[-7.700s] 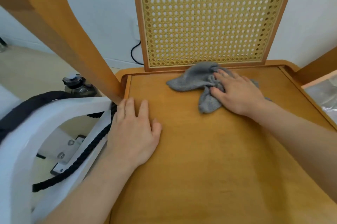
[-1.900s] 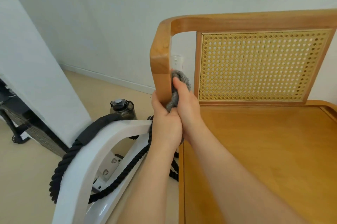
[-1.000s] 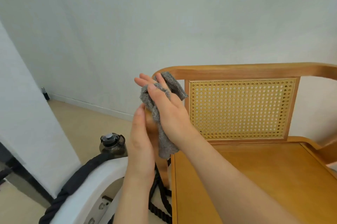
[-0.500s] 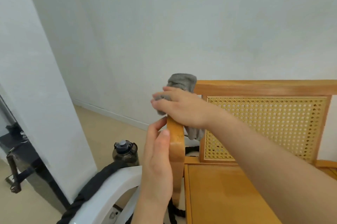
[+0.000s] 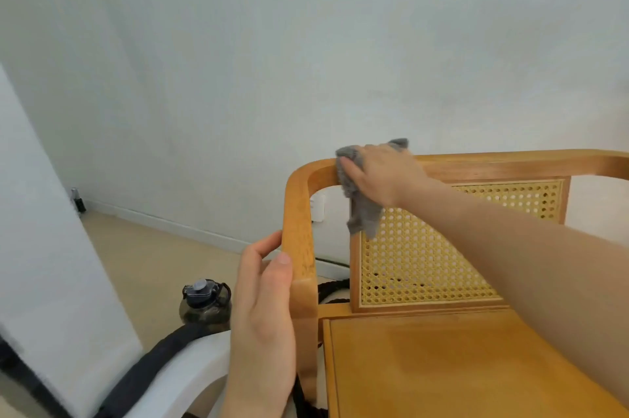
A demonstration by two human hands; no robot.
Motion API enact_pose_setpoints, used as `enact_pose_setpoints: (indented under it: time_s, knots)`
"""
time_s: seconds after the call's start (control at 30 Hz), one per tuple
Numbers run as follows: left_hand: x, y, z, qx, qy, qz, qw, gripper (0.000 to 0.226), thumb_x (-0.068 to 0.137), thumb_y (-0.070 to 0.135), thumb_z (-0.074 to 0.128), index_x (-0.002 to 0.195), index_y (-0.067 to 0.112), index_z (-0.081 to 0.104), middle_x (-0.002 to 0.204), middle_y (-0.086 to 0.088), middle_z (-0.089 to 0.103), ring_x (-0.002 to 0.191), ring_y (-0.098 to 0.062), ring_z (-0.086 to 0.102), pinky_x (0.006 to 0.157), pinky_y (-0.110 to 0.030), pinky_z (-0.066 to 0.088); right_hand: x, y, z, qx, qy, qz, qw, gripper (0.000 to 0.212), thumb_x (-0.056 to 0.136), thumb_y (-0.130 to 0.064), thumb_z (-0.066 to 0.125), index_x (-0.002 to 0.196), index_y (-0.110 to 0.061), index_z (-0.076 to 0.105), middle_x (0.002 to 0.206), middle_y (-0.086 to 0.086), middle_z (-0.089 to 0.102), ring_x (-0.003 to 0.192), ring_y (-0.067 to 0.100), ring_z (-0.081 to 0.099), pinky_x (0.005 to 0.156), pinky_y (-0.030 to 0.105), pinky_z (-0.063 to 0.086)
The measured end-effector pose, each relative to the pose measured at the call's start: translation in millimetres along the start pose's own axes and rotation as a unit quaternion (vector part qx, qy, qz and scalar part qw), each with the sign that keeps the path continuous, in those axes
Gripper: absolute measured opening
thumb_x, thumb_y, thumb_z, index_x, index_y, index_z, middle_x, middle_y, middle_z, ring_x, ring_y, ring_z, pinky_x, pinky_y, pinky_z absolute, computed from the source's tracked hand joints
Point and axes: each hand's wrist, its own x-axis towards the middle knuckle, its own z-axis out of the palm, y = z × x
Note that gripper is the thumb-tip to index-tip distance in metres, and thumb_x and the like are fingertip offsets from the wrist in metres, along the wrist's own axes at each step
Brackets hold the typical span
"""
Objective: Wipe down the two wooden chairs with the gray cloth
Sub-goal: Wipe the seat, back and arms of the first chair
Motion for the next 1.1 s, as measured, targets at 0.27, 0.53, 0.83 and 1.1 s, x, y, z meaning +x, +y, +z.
enact_pose_setpoints:
  time_s: [0.27,0.53,0.83,1.1]
  knots:
    - [-8.4,41.0,-4.7,0.281,-0.043,0.038,0.958,0.023,0.091,0.037,0.026,0.099,0.041,0.047,0.081,0.005,0.06,0.071,-0.004,0.053,0.069,-0.026,0.042,-13.9,57.4,-13.3,-0.009,-0.033,0.207,0.978,0.051,0.097,-0.041,0.02,0.1,-0.013,0.063,0.112,0.014,0.065,0.109,0.035,0.053,0.101,0.051,0.031]
    - [114.7,54.5,69.9,0.729,-0.163,0.105,0.656,0.034,0.093,0.029,0.045,0.122,0.011,0.048,0.111,-0.009,0.057,0.102,-0.028,0.057,0.077,-0.033,0.044,8.5,-19.8,6.7,0.049,-0.012,0.0,0.999,0.047,0.098,-0.049,0.027,0.113,-0.02,0.06,0.114,0.007,0.064,0.109,0.029,0.056,0.097,0.047,0.034]
    - [171.2,28.6,75.6,0.717,-0.145,0.045,0.68,0.036,0.091,0.017,0.045,0.125,0.008,0.038,0.109,-0.013,0.06,0.091,-0.029,0.064,0.065,-0.032,0.044,-21.1,110.3,-4.5,-0.066,0.026,0.117,0.991,0.052,0.097,-0.053,0.017,0.075,-0.021,0.053,0.09,0.006,0.068,0.091,0.029,0.062,0.087,0.043,0.04]
    - [175.3,21.0,67.4,0.704,-0.128,0.06,0.696,0.028,0.095,0.027,0.046,0.116,0.01,0.041,0.089,-0.005,0.056,0.083,-0.026,0.058,0.063,-0.032,0.041,2.3,-8.4,21.4,0.01,0.095,0.055,0.994,0.05,0.098,-0.048,0.026,0.095,-0.016,0.065,0.097,0.007,0.069,0.099,0.029,0.06,0.101,0.048,0.028]
